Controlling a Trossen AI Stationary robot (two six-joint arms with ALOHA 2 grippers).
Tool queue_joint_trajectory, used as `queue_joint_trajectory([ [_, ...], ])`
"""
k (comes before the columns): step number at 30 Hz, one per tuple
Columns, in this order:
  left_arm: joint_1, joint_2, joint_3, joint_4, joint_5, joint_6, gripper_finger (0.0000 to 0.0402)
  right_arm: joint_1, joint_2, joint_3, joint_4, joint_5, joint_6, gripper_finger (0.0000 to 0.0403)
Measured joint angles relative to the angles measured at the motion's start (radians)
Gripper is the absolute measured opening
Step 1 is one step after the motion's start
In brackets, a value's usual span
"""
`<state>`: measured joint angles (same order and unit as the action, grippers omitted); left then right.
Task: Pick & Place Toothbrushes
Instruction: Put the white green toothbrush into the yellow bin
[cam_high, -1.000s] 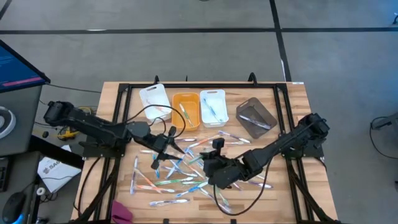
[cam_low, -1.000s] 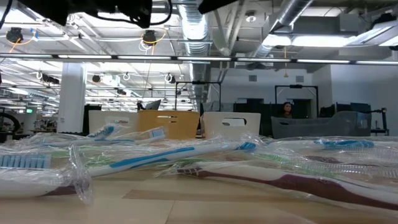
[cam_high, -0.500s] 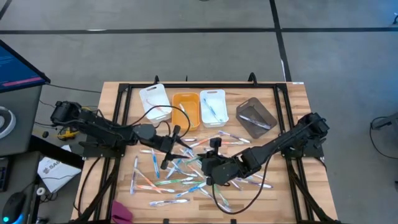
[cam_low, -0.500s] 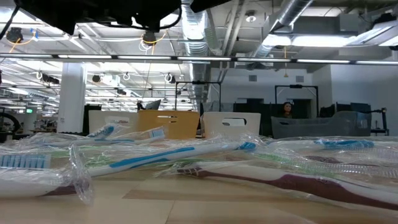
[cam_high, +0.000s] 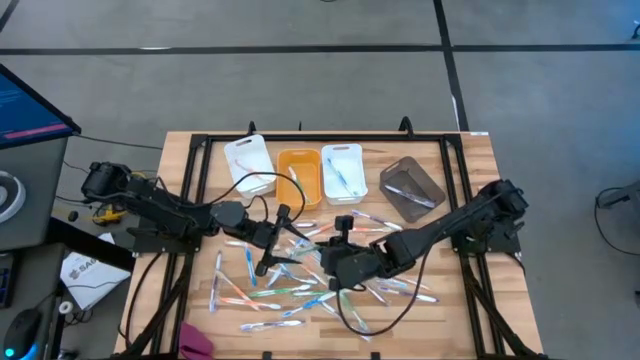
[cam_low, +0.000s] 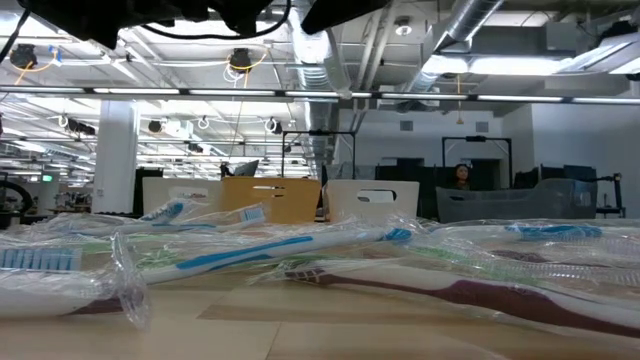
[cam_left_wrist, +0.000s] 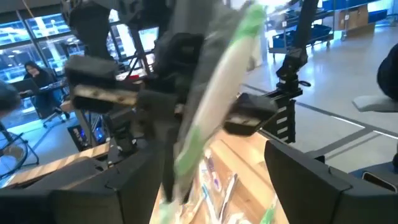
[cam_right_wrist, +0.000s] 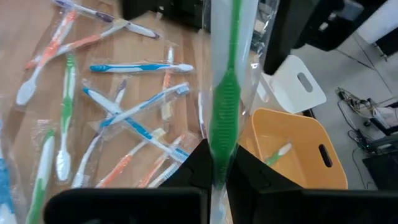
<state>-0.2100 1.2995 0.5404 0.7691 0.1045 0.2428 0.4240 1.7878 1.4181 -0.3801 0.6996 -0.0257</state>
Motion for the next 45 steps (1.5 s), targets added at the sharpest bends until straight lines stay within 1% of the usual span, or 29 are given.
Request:
queue_joint_trajectory([
  [3,0.000,0.000,0.000,0.001,-0.053,0.001,0.0273,-0.023,0.000,0.000,0.000,-0.052,0.000,0.0016],
  [6,0.001,0.000,0.000,0.003,-0.063,0.003,0.0273,-0.047,0.000,0.000,0.001,-0.106,0.000,0.0026],
  [8,0.001,0.000,0.000,0.005,-0.063,0.003,0.0273,-0.060,0.000,0.000,0.001,-0.121,0.000,0.0029],
  [12,0.001,0.000,0.000,0.005,-0.063,-0.008,0.0273,-0.079,0.000,0.000,0.003,-0.127,-0.008,0.0015],
  [15,0.001,0.000,0.000,0.007,-0.063,-0.015,0.0273,-0.088,0.000,0.000,0.004,-0.139,-0.011,0.0015],
  [20,0.001,0.000,0.000,0.011,-0.063,-0.022,0.0273,-0.098,0.000,0.000,0.013,-0.187,-0.011,0.0036],
  [23,0.001,0.000,0.000,0.011,-0.063,-0.023,0.0264,-0.098,0.000,0.000,0.014,-0.191,-0.011,0.0034],
  [26,0.006,0.000,0.000,0.011,-0.063,-0.064,0.0239,-0.099,0.000,0.000,0.017,-0.220,-0.011,0.0016],
  [30,0.022,0.000,0.000,0.012,-0.063,-0.088,0.0184,-0.099,0.000,0.000,0.017,-0.231,-0.011,0.0015],
  [35,0.028,0.000,0.000,0.011,-0.063,-0.088,0.0091,-0.100,0.000,0.000,0.016,-0.230,-0.009,0.0053],
  [37,0.028,-0.001,0.001,0.012,-0.071,-0.070,0.0052,-0.100,0.000,0.000,0.016,-0.234,-0.007,0.0060],
  [39,0.029,-0.001,0.001,0.010,-0.063,-0.066,0.0024,-0.098,0.000,-0.001,0.016,-0.231,-0.007,0.0061],
  [40,0.028,-0.001,0.001,0.009,-0.064,-0.065,0.0017,-0.098,0.000,-0.001,0.017,-0.231,-0.003,0.0061],
  [45,0.027,-0.001,0.001,0.009,-0.066,-0.066,0.0017,-0.106,0.000,-0.001,0.018,-0.230,0.082,0.0065],
])
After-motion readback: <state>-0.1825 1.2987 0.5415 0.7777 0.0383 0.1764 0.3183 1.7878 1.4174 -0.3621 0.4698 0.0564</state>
